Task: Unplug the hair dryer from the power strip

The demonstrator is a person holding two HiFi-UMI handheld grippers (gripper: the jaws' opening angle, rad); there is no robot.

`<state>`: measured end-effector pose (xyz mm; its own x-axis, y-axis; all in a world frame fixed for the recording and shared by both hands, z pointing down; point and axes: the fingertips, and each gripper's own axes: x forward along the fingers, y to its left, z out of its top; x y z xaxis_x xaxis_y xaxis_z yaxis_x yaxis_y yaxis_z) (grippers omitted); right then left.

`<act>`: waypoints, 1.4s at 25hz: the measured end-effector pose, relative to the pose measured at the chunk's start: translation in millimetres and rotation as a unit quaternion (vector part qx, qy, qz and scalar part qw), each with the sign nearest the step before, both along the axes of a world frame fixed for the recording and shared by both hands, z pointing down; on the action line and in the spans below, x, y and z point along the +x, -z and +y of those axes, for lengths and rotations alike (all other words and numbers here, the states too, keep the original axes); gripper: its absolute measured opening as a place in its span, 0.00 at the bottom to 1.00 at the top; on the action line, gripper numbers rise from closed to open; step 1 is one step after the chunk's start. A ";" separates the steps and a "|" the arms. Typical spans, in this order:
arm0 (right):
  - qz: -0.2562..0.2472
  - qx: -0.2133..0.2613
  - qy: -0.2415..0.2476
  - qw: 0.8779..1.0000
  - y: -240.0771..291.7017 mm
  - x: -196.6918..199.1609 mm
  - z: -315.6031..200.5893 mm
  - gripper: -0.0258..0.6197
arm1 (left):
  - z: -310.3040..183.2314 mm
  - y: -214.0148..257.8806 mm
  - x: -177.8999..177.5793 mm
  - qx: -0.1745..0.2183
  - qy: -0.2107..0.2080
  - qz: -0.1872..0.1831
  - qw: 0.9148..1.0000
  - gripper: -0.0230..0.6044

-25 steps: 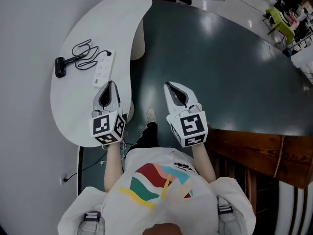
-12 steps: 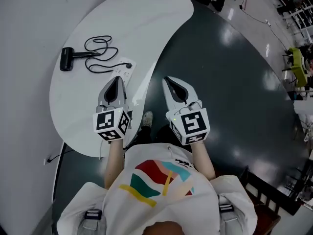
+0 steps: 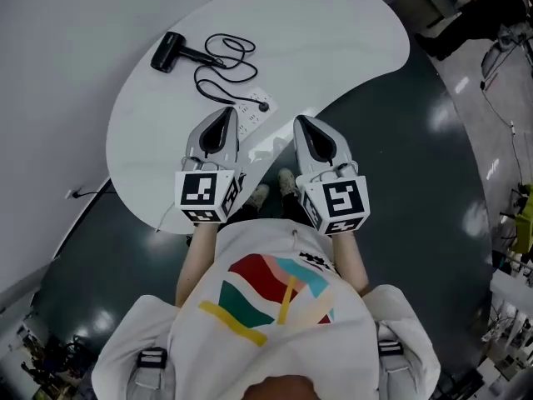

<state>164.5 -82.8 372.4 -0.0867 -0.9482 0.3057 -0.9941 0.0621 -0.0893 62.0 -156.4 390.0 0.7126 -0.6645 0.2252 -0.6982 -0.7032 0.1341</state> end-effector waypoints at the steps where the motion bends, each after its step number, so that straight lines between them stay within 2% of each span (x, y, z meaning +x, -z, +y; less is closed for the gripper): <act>1: 0.001 0.005 0.008 1.000 3.5 1.2 -4.8 0.06 | -3.6 2.7 0.3 0.006 0.007 -0.004 1.000 0.03; 5: 0.004 0.015 0.031 0.999 9.8 8.1 -16.6 0.06 | -11.5 9.2 1.3 0.017 0.032 -0.015 0.999 0.03; 9: 0.001 0.014 0.049 0.999 8.1 7.5 -22.2 0.06 | -15.8 1.5 -4.1 0.015 0.048 -0.042 0.998 0.04; 12: -0.001 0.018 0.055 0.998 8.1 7.6 -27.0 0.06 | -20.6 -12.6 -1.3 0.001 0.024 -0.077 0.997 0.04; 13: -0.002 0.019 0.056 0.998 7.9 8.1 -27.6 0.06 | -21.1 -17.8 0.7 -0.008 0.010 -0.087 0.996 0.08; 14: -0.003 0.018 0.056 0.998 7.7 8.5 -27.7 0.06 | -21.4 -22.5 2.4 -0.018 -0.004 -0.098 0.995 0.19; 15: -0.003 0.018 0.058 0.998 7.3 8.7 -27.4 0.06 | -22.1 -26.3 3.4 -0.026 -0.015 -0.112 0.993 0.21; 18: -0.004 0.014 0.064 0.998 4.4 8.6 -27.9 0.06 | -26.9 -38.9 2.6 -0.039 -0.035 -0.162 0.986 0.20; 21: -0.008 0.010 0.067 0.998 0.5 8.9 -29.2 0.06 | -29.7 -61.4 -0.5 -0.082 -0.051 -0.182 0.979 0.24; 23: -0.011 0.005 0.070 0.997 -1.8 8.6 -28.9 0.06 | -24.5 -82.8 -3.3 -0.124 -0.077 -0.198 0.969 0.32; 25: -0.014 0.000 0.074 0.997 -4.2 8.1 -27.8 0.06 | -16.8 -106.9 -9.1 -0.151 -0.106 -0.240 0.953 0.32; 28: -0.017 -0.005 0.078 0.997 -9.1 7.5 -28.2 0.06 | -11.0 -138.2 -16.1 -0.171 -0.137 -0.294 0.930 0.31; 31: -0.018 -0.011 0.084 0.996 -14.6 4.5 -27.6 0.06 | -7.2 -159.3 -19.5 -0.193 -0.153 -0.306 0.920 0.31; 35: -0.021 -0.020 0.090 0.996 -19.3 0.4 -28.0 0.06 | -3.3 -174.0 -19.7 -0.217 -0.167 -0.310 0.910 0.33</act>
